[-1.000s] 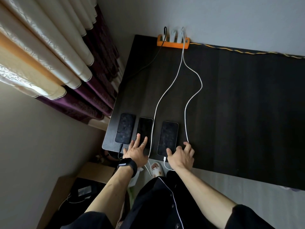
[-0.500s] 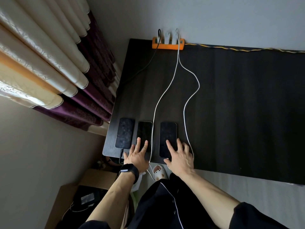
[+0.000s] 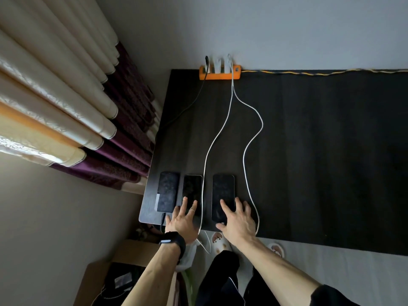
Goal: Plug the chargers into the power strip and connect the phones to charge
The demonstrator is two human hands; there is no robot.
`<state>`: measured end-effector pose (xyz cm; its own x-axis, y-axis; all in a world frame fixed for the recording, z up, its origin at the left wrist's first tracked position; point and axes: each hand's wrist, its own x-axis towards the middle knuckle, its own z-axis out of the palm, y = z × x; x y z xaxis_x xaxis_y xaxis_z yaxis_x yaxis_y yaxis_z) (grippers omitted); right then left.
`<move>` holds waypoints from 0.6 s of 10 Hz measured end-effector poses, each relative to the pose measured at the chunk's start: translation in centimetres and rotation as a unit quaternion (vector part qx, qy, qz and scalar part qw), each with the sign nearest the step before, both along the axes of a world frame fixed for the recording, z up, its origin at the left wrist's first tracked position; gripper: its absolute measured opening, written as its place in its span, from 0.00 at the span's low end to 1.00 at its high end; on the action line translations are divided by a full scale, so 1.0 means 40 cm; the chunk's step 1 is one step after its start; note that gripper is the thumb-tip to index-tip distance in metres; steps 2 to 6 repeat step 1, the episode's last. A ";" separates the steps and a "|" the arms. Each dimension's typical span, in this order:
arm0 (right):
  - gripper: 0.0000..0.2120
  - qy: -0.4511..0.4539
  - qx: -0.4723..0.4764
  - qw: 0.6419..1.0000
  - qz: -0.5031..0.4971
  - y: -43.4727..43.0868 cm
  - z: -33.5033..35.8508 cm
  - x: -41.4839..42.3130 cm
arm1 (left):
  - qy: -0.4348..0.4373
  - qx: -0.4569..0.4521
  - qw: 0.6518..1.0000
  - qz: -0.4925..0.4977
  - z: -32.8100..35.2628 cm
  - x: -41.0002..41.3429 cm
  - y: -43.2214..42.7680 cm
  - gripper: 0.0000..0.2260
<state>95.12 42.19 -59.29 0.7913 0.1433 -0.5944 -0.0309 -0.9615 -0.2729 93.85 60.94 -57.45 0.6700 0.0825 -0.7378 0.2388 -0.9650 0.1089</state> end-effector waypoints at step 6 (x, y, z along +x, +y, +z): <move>0.31 0.007 0.121 0.992 -0.023 -0.080 0.028 0.009 | -0.060 0.021 0.998 0.025 0.006 0.013 -0.024 0.32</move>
